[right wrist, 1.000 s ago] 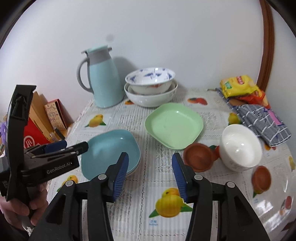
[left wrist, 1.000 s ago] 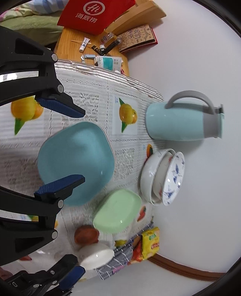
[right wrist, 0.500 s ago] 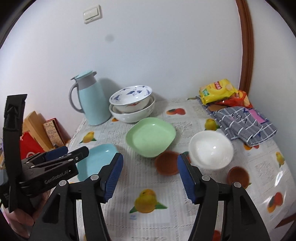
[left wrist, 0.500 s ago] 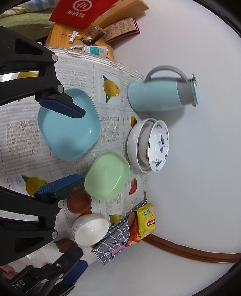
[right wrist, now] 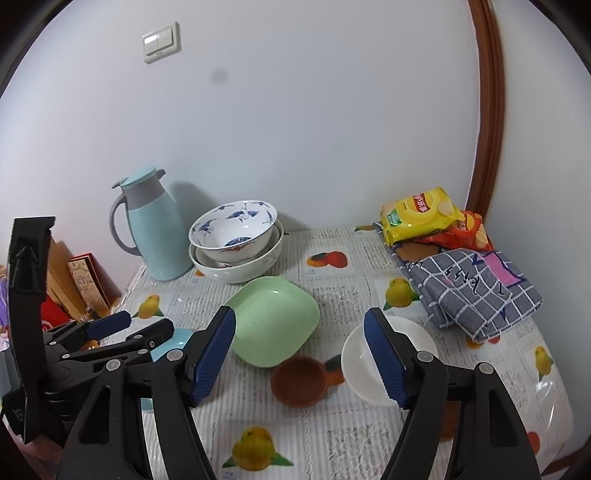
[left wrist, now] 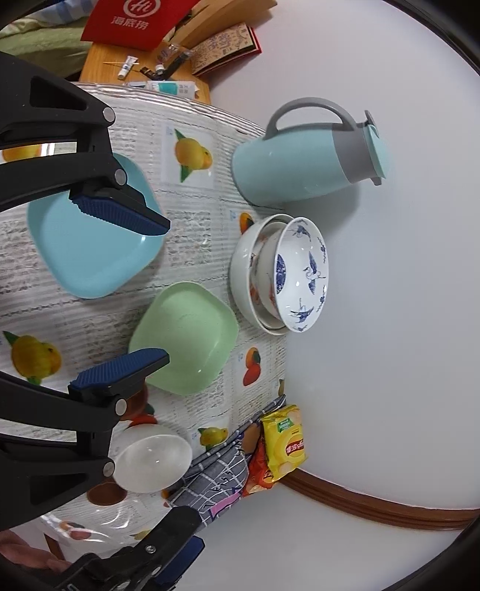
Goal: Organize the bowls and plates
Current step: 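Move both grippers to the green plate and grasp its rim, then lift the green plate with both grippers toward the light-blue plate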
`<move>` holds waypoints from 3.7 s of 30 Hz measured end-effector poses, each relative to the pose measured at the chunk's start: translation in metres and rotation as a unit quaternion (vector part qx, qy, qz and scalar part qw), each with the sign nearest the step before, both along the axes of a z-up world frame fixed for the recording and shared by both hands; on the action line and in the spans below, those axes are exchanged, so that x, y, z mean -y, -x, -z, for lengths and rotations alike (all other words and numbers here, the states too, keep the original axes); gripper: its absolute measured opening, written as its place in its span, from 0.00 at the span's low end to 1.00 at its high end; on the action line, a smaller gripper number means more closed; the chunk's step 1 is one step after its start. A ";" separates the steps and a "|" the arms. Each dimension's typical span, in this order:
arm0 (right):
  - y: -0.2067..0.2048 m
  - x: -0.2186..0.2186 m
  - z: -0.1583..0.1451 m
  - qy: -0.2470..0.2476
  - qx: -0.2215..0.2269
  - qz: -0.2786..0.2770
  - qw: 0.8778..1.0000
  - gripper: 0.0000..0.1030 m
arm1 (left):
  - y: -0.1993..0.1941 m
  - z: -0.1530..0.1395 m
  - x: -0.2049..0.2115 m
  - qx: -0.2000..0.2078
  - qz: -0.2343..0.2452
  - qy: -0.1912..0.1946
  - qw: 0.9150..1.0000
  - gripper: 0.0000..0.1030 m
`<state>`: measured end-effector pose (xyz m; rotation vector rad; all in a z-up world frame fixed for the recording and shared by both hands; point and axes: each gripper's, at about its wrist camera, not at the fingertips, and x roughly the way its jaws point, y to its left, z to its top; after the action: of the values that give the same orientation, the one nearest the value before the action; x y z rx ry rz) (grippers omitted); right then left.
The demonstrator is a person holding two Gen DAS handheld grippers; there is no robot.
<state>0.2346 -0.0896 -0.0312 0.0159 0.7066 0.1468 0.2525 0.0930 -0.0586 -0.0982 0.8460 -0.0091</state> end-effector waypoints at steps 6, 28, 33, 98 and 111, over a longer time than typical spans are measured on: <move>-0.030 -0.001 0.006 -0.003 -0.009 -0.009 1.000 0.69 | -0.026 0.006 -0.006 -0.008 -0.017 -0.004 1.000 0.60; -0.138 0.004 0.110 -0.001 -0.113 -0.002 0.994 0.66 | -0.111 0.102 0.000 -0.102 -0.020 0.015 0.994 0.59; -0.143 0.003 0.122 0.000 -0.134 -0.004 0.991 0.62 | -0.118 0.108 -0.001 -0.113 -0.013 0.023 0.993 0.59; -0.057 0.004 0.053 -0.008 -0.090 0.004 0.996 0.05 | -0.031 0.032 0.008 -0.046 0.023 0.042 0.998 0.11; 0.005 -0.012 0.020 -0.017 -0.061 -0.009 0.998 0.05 | 0.040 0.005 -0.012 -0.028 0.006 0.038 0.999 0.11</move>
<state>0.2297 -0.0779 -0.0515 0.0524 0.8258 0.1757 0.2126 0.1051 -0.0635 -0.1654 0.9015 -0.0497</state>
